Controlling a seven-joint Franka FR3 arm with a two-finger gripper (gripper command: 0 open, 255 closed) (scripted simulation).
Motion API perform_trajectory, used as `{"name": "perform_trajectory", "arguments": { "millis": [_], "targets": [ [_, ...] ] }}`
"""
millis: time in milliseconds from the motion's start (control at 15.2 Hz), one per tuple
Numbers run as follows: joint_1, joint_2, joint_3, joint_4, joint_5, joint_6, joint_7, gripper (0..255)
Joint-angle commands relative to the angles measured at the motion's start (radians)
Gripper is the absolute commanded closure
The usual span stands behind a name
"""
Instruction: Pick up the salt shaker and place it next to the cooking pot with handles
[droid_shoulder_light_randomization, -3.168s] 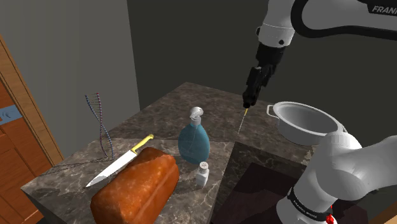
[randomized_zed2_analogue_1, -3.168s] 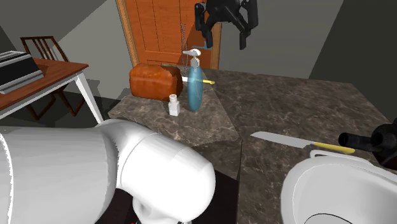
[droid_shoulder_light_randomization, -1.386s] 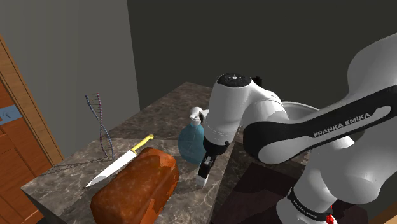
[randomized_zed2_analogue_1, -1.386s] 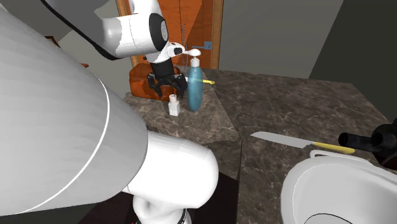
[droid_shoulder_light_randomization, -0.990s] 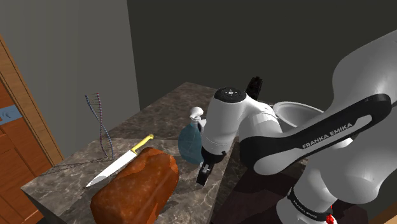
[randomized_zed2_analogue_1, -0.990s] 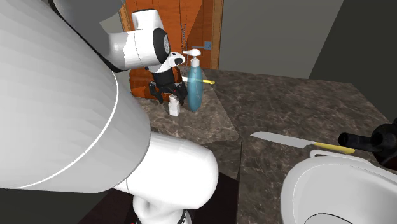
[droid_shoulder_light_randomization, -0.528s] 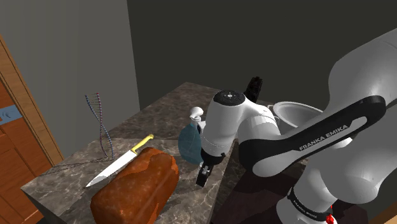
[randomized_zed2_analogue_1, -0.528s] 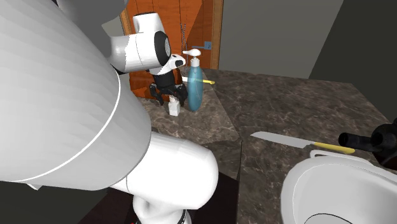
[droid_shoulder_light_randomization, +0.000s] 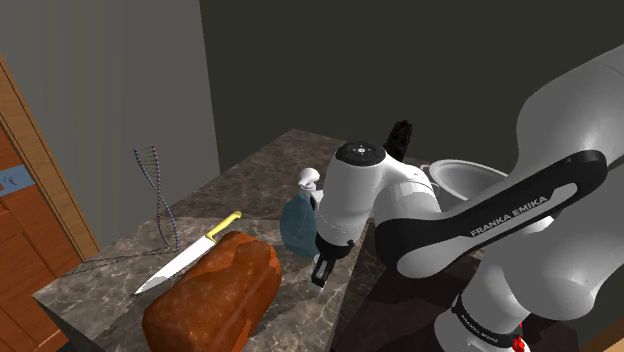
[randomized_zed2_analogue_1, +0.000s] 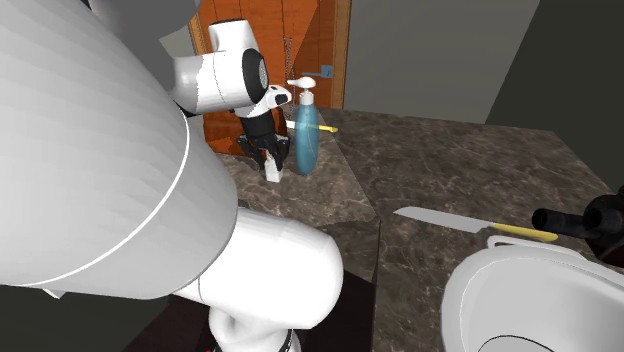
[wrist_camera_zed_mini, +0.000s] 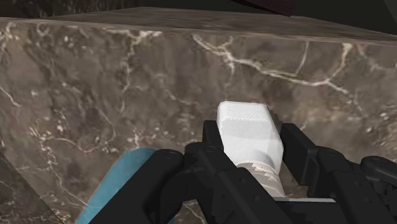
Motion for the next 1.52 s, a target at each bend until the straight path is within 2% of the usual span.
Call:
{"name": "perform_trajectory", "arguments": {
  "millis": [0, 198, 1452],
  "targets": [
    [-0.001, 0.000, 0.000, -0.001, 0.000, 0.000, 0.000, 255],
    [-0.001, 0.001, 0.000, -0.001, 0.000, 0.000, 0.000, 255],
    [0.026, -0.161, -0.064, 0.151, 0.025, -0.309, -0.059, 255]
  ]
}}
